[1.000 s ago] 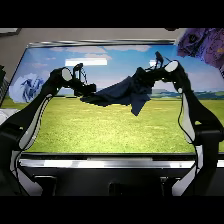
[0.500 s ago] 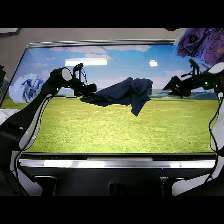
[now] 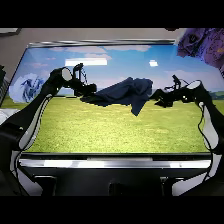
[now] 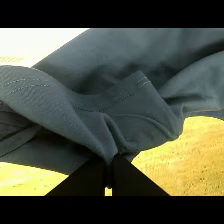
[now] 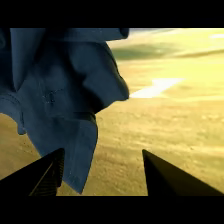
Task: Fold the clothes and pants, and hang the long-sleeved shirts on hangers.
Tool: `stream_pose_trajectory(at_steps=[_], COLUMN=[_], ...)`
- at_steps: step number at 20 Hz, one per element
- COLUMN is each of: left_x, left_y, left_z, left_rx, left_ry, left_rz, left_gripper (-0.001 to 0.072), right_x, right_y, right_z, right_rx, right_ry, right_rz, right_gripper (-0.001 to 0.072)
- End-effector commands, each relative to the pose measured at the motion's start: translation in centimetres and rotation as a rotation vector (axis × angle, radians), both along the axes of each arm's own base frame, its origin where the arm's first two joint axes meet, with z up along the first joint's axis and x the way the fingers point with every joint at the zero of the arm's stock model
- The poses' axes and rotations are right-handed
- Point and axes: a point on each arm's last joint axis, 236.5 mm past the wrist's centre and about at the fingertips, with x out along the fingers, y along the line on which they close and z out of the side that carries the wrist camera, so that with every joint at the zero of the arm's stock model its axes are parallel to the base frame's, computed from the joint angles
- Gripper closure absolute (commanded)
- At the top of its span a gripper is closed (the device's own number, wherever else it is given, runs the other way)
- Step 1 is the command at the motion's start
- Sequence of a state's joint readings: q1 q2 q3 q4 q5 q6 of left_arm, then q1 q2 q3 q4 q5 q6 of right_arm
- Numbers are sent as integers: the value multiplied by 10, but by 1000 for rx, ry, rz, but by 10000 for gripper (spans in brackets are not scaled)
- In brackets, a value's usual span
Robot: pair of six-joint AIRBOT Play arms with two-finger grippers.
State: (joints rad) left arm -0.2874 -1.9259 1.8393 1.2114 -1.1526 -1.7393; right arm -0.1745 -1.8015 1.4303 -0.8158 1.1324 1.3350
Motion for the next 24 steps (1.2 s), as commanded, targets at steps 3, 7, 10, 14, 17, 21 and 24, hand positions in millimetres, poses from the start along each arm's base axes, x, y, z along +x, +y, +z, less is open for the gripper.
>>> stream_pose_trajectory(at_steps=[3,7,10,14,17,21,24], left_x=[0,0,0,0,17,40,0], left_y=[0,0,0,1,16,63,102], left_z=[1,1,1,6,60,215,359], left_rx=[-1,-1,-1,-2,12,-10,-44], left_ry=[-2,-2,-2,-9,-160,-487,-785], left_rz=[1,0,0,-12,-83,9,92], left_gripper=[690,690,690,690,691,691,690], right_x=[10,10,11,21,28,13,-59], right_y=[32,57,69,66,49,-4,-47], right_z=[-18,-26,-29,4,83,271,438], right_rx=[1,4,-2,-17,-36,-78,-184], right_ry=[-39,-40,-51,-144,-297,-636,-977], right_rz=[27,55,71,74,61,-51,-195], right_gripper=[148,149,283,682,683,683,683])
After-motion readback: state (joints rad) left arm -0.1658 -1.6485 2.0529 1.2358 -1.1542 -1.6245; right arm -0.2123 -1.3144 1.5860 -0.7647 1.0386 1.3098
